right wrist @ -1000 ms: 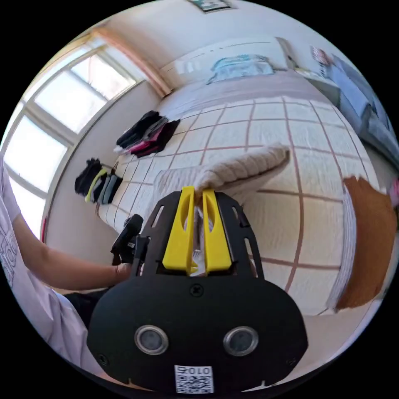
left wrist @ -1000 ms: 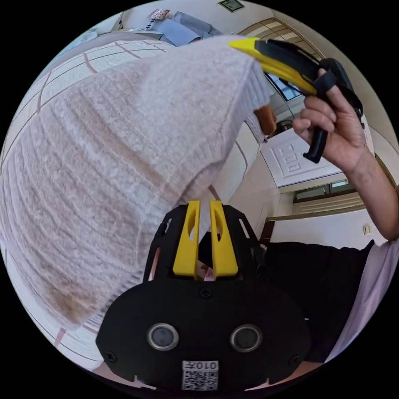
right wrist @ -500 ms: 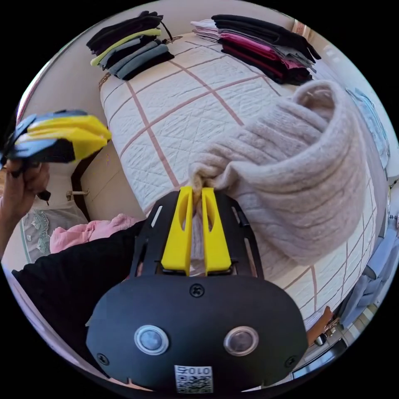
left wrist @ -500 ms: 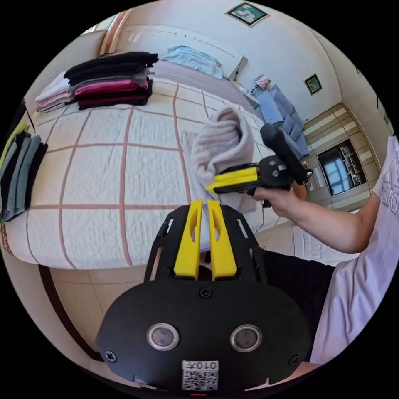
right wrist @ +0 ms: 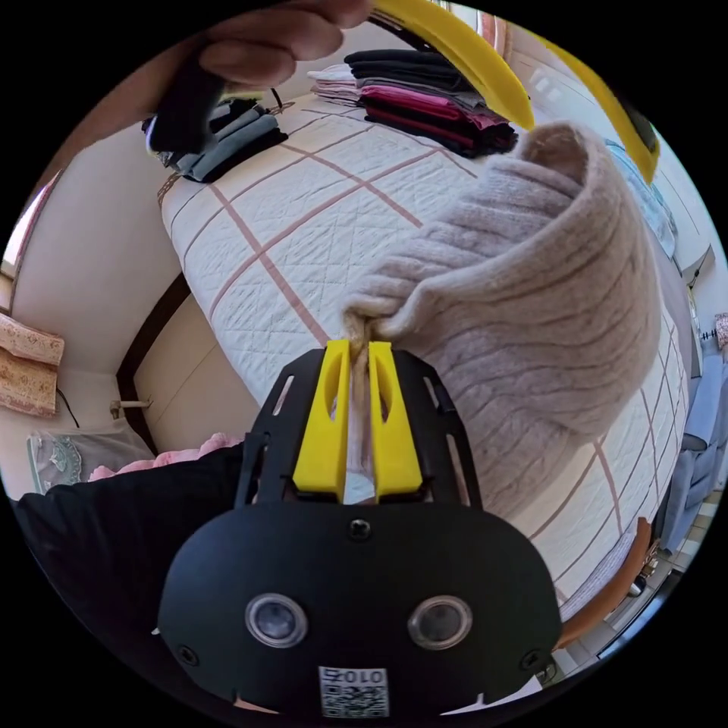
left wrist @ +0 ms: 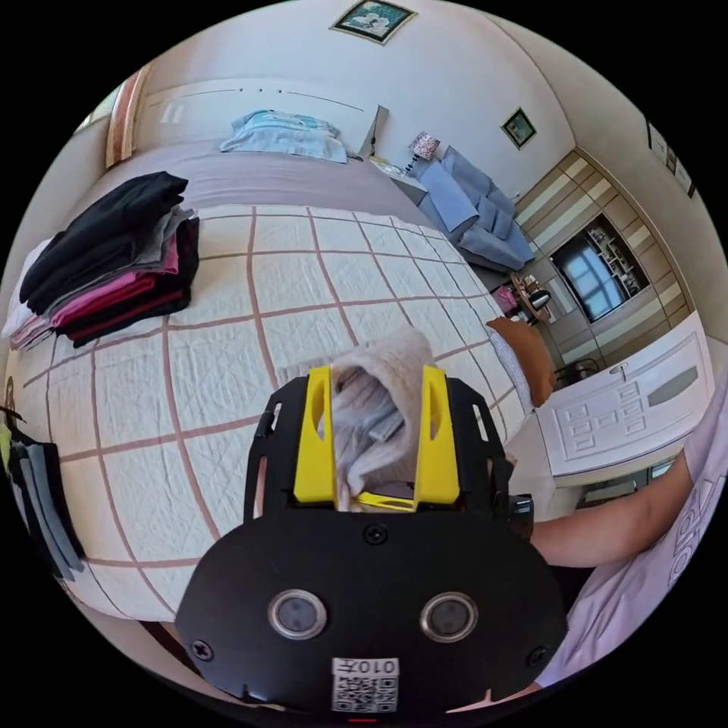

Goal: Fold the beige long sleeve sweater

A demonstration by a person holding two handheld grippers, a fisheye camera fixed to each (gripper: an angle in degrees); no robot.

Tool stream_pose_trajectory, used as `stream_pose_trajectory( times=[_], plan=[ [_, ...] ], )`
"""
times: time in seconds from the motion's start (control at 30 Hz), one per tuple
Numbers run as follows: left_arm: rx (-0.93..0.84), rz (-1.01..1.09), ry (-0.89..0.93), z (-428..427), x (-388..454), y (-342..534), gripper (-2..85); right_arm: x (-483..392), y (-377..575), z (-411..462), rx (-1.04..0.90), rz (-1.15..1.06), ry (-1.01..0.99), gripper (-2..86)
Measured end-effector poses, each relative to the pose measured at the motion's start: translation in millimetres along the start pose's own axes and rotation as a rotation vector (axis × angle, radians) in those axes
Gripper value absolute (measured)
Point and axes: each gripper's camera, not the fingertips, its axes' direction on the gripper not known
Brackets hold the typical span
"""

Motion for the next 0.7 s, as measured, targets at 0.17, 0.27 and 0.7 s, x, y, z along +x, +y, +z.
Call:
stream_pose_trajectory(
  times=[0.17, 0.27, 0.7],
  plan=[
    [-0.190, 0.113, -0.020, 50, -4, -23, 12.5, -24, 9, -17, -0.008, -0.025, 0.043, 3.3],
    [-0.195, 0.084, 0.182, 59, -21, -48, 9.6, -31, 16, -40, -0.017, -0.024, 0.099, 3.4],
    [-0.229, -0.247, 0.517, 163, -163, -32, 8.7, -101, 29, -1, -0.234, -0.259, 0.358, 3.3]
  ],
)
